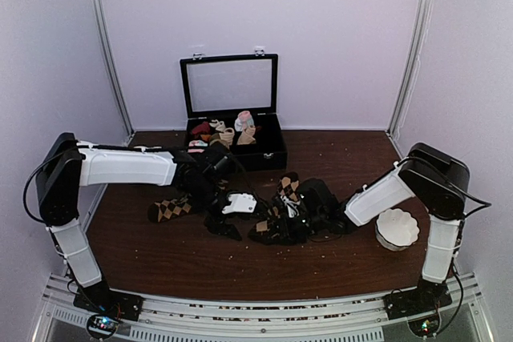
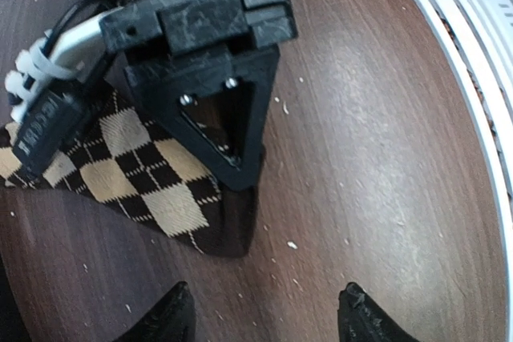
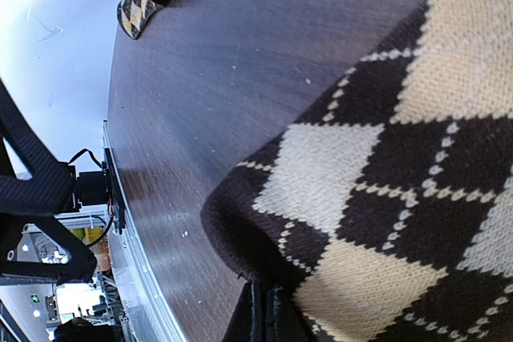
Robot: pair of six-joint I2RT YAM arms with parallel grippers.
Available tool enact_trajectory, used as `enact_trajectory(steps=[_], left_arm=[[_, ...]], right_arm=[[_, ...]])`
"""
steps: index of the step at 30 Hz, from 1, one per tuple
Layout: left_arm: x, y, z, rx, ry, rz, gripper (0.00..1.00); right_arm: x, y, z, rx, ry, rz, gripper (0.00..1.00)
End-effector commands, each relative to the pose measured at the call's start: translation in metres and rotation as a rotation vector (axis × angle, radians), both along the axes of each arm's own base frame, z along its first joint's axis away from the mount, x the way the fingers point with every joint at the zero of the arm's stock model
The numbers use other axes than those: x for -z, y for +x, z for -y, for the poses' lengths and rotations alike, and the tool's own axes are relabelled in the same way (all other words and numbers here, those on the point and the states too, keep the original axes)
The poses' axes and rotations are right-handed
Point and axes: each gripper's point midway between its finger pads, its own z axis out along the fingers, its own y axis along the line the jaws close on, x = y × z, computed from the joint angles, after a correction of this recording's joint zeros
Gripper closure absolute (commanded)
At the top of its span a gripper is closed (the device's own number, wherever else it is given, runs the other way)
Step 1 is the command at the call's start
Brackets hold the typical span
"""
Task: Roll the socks
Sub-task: Roll the sock at the center of the board.
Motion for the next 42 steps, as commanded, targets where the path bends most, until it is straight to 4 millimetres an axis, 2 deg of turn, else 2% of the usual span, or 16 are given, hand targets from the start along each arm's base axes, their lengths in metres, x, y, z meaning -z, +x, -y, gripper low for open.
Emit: enact_trajectory(steps=[1,9,19,24,27,31,36,39,42], left_arm=[[-0.004,0.014,0.025,0.026,-0.071,0.073,0.38],[0.031,-0.001,0.039,0.110,-0.013,0.089,0.45],[0.053,0.007,0.047,0.066,0.039,0.128,0.54],[0.051,0.016,0.049,0.049,0.052,0.175,0.53],[0.050,0.011,0.049,0.073,0.054,0.165,0.52],[0.053,0.004,0.050,0.094,0.051,0.133,0.62],[0.056,-0.004,0.041,0.112,0.087,0.114,0.77],[0.064,-0.010,0.031,0.115,0.107,0.099,0.76],[0.071,-0.010,0.023,0.105,0.129,0.111,0.70]], right_arm=[[0.013,-0.004,0.009,0.010,-0.013,-0.068,1.00],[0.016,-0.007,0.014,-0.010,-0.019,-0.111,1.00],[0.017,-0.013,0.015,-0.030,-0.017,-0.152,1.00],[0.014,-0.017,0.014,-0.049,-0.015,-0.169,1.00],[0.014,-0.020,0.015,-0.063,-0.026,-0.182,1.00],[0.016,-0.019,0.016,-0.070,-0.052,-0.191,1.00],[0.013,-0.009,0.012,-0.030,-0.038,-0.176,1.00],[0.008,-0.004,0.007,-0.004,-0.001,-0.177,1.00],[0.007,-0.001,0.005,0.005,0.000,-0.177,1.00]])
